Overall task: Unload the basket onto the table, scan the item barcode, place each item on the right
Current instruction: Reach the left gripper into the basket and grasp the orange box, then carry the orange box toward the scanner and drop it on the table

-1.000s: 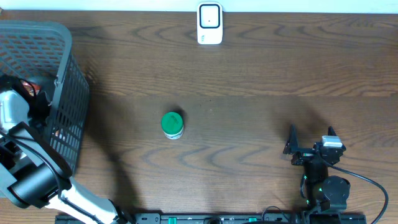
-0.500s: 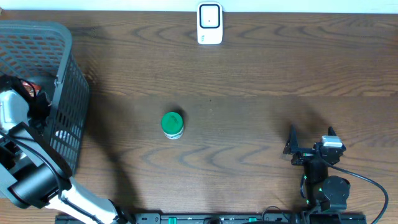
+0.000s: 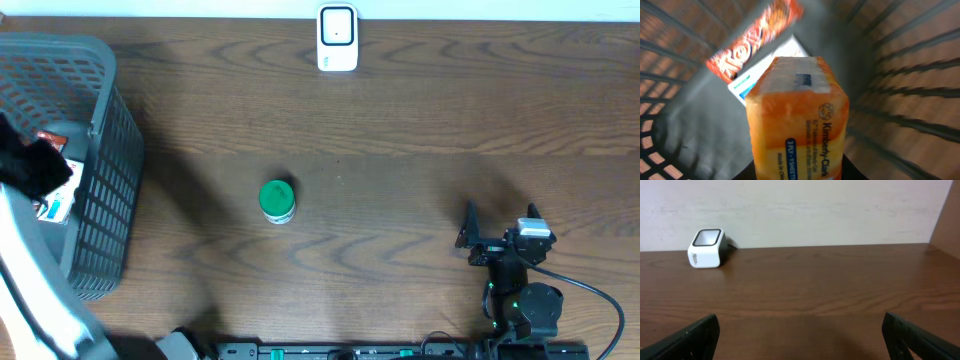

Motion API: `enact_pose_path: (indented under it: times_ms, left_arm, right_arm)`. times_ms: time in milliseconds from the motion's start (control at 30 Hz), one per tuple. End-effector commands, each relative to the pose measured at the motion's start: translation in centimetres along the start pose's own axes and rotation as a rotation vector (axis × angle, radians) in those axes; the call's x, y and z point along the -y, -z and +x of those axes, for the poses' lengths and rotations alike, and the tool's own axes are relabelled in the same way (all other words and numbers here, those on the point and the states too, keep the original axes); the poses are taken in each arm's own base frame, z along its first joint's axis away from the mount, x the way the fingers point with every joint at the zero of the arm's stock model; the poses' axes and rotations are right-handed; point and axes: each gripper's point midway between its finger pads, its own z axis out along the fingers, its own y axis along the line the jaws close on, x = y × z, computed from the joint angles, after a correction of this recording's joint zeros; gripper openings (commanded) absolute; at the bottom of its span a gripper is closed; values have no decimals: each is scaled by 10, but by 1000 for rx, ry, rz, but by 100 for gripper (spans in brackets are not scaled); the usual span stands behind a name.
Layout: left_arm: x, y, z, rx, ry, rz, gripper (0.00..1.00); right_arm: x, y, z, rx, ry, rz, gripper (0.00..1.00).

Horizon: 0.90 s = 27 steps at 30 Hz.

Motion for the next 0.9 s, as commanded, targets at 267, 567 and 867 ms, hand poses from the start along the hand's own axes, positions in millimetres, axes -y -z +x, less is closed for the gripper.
enact_pose_path:
  times_ms: [267, 567, 867]
  left_arm:
    - [146, 220, 39, 386, -166, 760, 28]
    - [217, 245, 103, 224, -402, 1035, 28]
    - [312, 161, 184, -116, -675, 983, 29]
  right_arm:
    - [2, 0, 1, 0, 4, 8, 99]
    - [2, 0, 1, -1, 4, 8, 99]
    - [2, 0, 1, -1, 4, 8, 99]
